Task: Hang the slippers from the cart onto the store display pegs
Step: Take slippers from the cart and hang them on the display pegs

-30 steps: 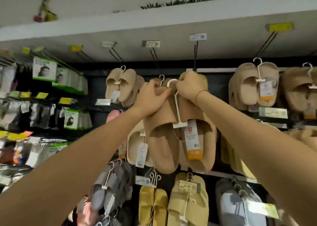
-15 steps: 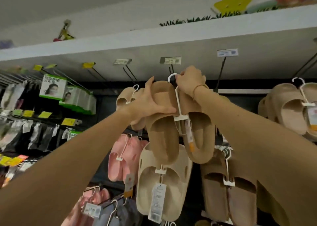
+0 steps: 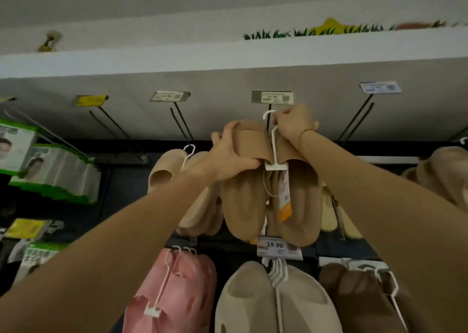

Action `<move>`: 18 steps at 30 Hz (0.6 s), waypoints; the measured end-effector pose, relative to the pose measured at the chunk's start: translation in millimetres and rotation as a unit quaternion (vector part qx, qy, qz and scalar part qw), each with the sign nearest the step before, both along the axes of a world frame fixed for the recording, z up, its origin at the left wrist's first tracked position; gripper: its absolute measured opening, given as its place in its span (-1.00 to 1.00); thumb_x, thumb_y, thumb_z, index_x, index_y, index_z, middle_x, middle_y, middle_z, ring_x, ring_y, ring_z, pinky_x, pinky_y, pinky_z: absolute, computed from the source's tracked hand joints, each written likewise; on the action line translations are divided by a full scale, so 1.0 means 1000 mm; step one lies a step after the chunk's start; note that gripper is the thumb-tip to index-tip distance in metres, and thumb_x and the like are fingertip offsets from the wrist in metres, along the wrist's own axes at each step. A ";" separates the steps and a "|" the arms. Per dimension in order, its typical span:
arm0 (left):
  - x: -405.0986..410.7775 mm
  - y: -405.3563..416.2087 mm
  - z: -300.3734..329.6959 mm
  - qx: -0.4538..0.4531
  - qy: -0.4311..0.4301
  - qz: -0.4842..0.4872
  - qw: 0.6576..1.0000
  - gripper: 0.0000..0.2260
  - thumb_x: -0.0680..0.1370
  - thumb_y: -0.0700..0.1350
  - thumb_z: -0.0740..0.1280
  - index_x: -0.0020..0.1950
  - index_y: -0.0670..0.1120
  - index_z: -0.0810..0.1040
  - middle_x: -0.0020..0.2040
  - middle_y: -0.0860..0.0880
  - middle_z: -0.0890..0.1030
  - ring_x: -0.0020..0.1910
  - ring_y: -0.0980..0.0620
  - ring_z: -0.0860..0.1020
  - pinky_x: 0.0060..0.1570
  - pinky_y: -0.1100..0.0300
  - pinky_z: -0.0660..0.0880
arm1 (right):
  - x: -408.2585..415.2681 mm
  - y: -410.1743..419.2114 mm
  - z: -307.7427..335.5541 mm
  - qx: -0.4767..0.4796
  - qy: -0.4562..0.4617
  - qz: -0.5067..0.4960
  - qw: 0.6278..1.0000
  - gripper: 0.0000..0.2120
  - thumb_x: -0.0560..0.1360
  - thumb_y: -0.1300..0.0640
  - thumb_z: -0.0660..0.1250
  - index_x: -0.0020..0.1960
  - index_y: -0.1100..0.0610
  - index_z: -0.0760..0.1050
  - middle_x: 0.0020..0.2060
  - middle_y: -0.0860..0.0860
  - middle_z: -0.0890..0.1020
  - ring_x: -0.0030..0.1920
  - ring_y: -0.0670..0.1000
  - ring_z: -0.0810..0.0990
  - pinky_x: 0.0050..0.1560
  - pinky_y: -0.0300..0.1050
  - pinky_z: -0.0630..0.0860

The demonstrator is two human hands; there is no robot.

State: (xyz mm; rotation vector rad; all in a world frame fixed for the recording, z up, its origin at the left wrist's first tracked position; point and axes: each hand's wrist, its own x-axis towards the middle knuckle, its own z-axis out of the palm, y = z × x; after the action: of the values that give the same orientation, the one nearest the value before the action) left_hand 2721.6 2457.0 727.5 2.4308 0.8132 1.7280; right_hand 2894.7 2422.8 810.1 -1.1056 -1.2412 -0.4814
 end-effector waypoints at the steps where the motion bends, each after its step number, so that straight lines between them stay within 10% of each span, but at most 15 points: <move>1: 0.002 0.008 0.004 0.008 -0.008 -0.015 1.000 -0.09 0.41 0.05 0.56 0.55 0.23 0.01 0.26 0.03 0.14 0.18 -0.05 0.37 0.06 0.14 0.39 | 0.002 0.006 0.003 0.003 0.010 0.002 1.000 -0.73 0.59 0.00 0.26 -0.11 0.08 0.68 -0.15 0.01 0.67 -0.07 0.06 0.56 0.07 -0.03 0.28; 5: 0.013 0.031 0.016 0.057 -0.056 -0.066 0.995 -0.13 0.41 -0.04 0.57 0.53 0.20 0.08 0.27 0.02 0.15 0.14 0.04 0.37 -0.06 0.39 0.35 | 0.013 0.020 0.015 0.017 0.036 0.038 0.998 -0.74 0.58 0.00 0.28 -0.15 0.06 0.67 -0.18 0.02 0.68 -0.09 0.04 0.58 0.15 -0.02 0.38; 18: 0.037 0.088 0.016 0.046 -0.189 -0.078 0.978 -0.38 0.49 0.05 0.46 0.49 0.13 0.27 0.28 -0.01 0.27 0.08 0.05 0.41 -0.02 0.26 0.38 | 0.018 0.062 0.042 -0.037 -0.073 -0.018 0.996 -0.75 0.57 0.03 0.31 -0.10 0.21 0.61 -0.17 0.14 0.65 -0.07 0.20 0.64 0.07 0.12 0.61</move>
State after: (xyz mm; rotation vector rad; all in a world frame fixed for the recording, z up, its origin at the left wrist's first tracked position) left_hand 2758.6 2545.3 743.7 2.0461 0.4938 2.1070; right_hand 2912.9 2485.0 852.0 -1.1738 -1.3771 -0.5554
